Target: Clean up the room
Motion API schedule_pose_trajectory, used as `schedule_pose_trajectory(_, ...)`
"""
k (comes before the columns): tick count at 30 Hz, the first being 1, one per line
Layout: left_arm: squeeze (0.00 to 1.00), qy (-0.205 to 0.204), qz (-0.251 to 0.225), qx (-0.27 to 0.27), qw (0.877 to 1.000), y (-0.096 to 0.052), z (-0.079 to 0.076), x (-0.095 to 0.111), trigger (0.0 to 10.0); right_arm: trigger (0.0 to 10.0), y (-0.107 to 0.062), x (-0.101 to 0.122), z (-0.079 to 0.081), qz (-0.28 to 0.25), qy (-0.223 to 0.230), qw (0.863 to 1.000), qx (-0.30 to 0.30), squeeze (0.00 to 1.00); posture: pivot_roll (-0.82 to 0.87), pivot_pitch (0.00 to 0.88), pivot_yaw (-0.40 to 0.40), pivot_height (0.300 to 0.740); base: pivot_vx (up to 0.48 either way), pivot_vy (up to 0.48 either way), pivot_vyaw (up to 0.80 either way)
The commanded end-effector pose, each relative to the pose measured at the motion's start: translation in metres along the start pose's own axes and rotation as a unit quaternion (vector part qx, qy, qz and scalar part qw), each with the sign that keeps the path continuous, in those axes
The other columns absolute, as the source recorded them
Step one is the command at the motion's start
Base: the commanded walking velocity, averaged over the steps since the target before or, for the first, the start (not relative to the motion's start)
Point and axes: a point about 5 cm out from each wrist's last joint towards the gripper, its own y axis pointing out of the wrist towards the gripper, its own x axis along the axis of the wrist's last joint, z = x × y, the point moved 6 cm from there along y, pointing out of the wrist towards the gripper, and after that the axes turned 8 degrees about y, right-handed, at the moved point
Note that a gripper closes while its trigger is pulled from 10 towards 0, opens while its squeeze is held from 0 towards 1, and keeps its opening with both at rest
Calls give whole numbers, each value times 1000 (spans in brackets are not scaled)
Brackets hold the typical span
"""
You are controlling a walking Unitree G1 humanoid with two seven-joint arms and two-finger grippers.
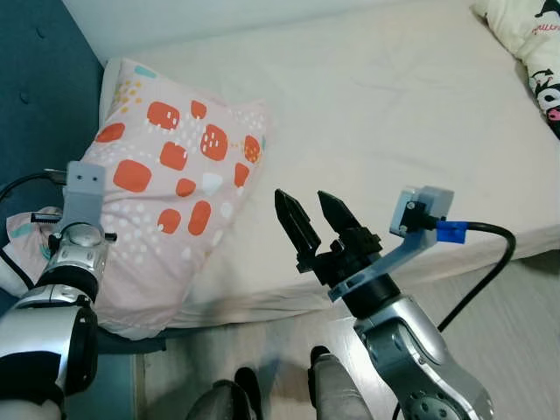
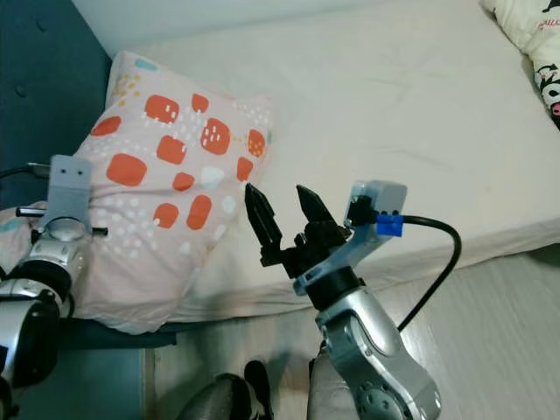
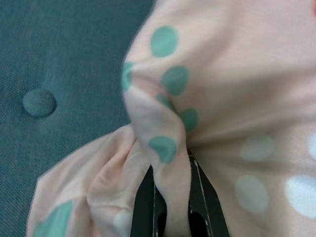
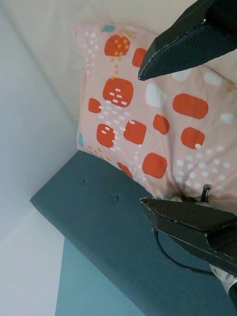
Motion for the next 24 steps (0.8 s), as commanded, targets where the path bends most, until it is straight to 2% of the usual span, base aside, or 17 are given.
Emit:
schedule_pose_trajectory(1, 0, 69, 71, -12, 995, -1, 3, -52, 10000, 10000, 0, -5, 5, 6, 11, 1000, 11, 0, -354, 379, 148, 740, 0, 0, 0)
schedule_pose_trajectory(3, 0, 126, 83, -51, 987, -3, -3, -64, 10000, 10000, 1, -6, 7, 6, 13, 1000, 16, 0, -349, 378, 151, 740, 0, 0, 0)
schedule_pose_trajectory(4, 0, 126, 83, -51, 987, -3, -3, -64, 10000, 10000, 1, -6, 7, 6, 13, 1000, 16, 0, -349, 378, 151, 740, 0, 0, 0)
schedule_pose_trajectory(6, 0, 188, 92, -90, 974, -6, -10, -76, 10000, 10000, 2, -6, 8, 4, 15, 1000, 19, 0, -348, 376, 152, 740, 0, 0, 0)
schedule_pose_trajectory(8, 0, 201, 94, -96, 970, -7, -12, -78, 10000, 10000, 2, -6, 8, 3, 15, 1000, 19, 0, -348, 376, 152, 740, 0, 0, 0)
schedule_pose_trajectory(9, 0, 251, 95, -117, 956, -9, -14, -87, 10000, 10000, 3, -7, 8, 3, 16, 1000, 20, 0, -337, 370, 156, 740, 0, 0, 0)
schedule_pose_trajectory(11, 0, 296, 117, -152, 936, -15, -19, -106, 10000, 10000, 4, -8, 9, 4, 18, 1000, 22, 0, -335, 366, 156, 740, 0, 0, 0)
schedule_pose_trajectory(13, 0, 301, 133, -172, 929, -19, -23, -117, 10000, 10000, 4, -8, 9, 4, 18, 1000, 24, 0, -336, 364, 155, 740, 0, 0, 0)
schedule_pose_trajectory(16, 0, 299, 143, -183, 926, -22, -25, -123, 10000, 10000, 5, -8, 10, 4, 18, 1000, 25, 0, -336, 364, 155, 740, 0, 0, 0)
schedule_pose_trajectory(17, 0, 305, 159, -202, 917, -26, -28, -131, 10000, 10000, 5, -8, 11, 3, 19, 999, 27, 0, -341, 360, 156, 740, 0, 0, 0)
schedule_pose_trajectory(18, 0, 305, 159, -202, 917, -26, -28, -131, 10000, 10000, 5, -8, 11, 3, 19, 999, 27, 0, -341, 360, 156, 740, 0, 0, 0)
schedule_pose_trajectory(19, 0, 310, 171, -215, 910, -28, -29, -137, 10000, 10000, 6, -8, 11, 3, 19, 999, 29, 0, -341, 360, 156, 740, 0, 0, 0)
schedule_pose_trajectory(20, 0, 304, 193, -256, 897, -37, -39, -144, 10000, 10000, 6, -8, 11, 3, 19, 999, 30, 0, -335, 354, 158, 740, 0, 0, 0)
schedule_pose_trajectory(21, 0, 304, 193, -256, 897, -37, -39, -144, 10000, 10000, 6, -8, 11, 3, 19, 999, 30, 0, -335, 354, 158, 740, 0, 0, 0)
schedule_pose_trajectory(22, 0, 298, 207, -285, 887, -43, -47, -149, 10000, 10000, 6, -8, 12, 3, 20, 999, 32, 0, -335, 354, 158, 740, 0, 0, 0)
schedule_pose_trajectory(23, 0, 292, 220, -332, 869, -53, -60, -151, 10000, 10000, 6, -8, 12, 3, 20, 999, 33, 0, -335, 351, 159, 740, 0, 0, 0)
schedule_pose_trajectory(24, 0, 292, 220, -332, 869, -53, -60, -151, 10000, 10000, 6, -8, 12, 3, 20, 999, 33, 0, -335, 351, 159, 740, 0, 0, 0)
